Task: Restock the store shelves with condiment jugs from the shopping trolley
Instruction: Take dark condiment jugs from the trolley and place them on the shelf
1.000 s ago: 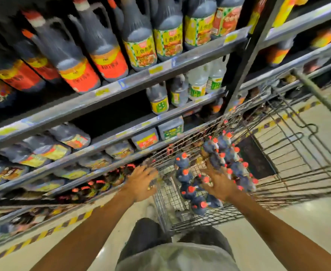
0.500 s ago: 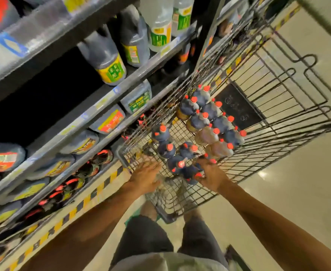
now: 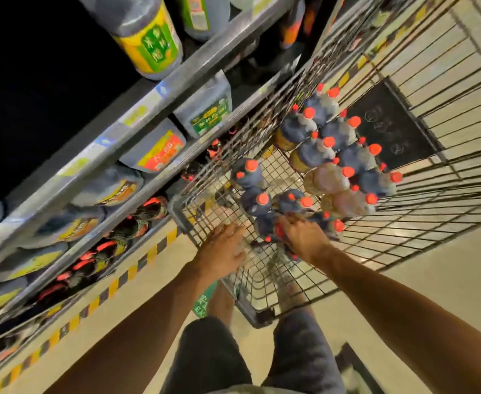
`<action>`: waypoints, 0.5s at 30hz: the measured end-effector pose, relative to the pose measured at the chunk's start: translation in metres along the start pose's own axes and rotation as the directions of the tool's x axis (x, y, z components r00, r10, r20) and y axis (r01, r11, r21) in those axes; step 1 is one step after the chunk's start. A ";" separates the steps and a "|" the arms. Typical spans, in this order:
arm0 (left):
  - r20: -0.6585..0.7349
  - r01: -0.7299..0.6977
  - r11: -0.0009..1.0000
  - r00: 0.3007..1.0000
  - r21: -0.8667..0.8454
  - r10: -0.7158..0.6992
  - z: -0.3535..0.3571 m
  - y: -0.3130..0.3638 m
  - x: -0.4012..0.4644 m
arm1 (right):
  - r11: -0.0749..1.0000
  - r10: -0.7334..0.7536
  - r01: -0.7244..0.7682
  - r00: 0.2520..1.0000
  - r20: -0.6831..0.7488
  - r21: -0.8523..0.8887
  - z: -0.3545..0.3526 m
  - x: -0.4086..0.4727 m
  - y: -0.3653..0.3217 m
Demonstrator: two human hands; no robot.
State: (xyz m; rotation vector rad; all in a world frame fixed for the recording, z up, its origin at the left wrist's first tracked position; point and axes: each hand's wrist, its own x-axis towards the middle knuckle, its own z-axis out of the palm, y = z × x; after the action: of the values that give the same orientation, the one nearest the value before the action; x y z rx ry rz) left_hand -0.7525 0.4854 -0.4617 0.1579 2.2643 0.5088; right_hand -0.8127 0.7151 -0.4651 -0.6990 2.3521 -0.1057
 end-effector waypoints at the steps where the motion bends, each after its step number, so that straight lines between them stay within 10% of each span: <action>1: 0.005 -0.005 1.000 1.000 -0.017 0.005 -0.001 0.002 -0.002 | 1.000 0.008 -0.008 1.000 0.028 -0.025 -0.002 0.002 0.001; 15: 0.001 0.003 0.761 1.000 -0.649 -0.003 -0.079 0.043 -0.048 | 0.914 0.002 0.041 0.994 -0.106 0.403 -0.172 -0.043 -0.019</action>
State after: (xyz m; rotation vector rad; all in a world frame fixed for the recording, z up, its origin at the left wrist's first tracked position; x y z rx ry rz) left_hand -0.7799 0.4876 -0.3637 -0.2027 1.9514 1.2600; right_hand -0.8848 0.7025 -0.3024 -0.5194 2.3144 -0.6347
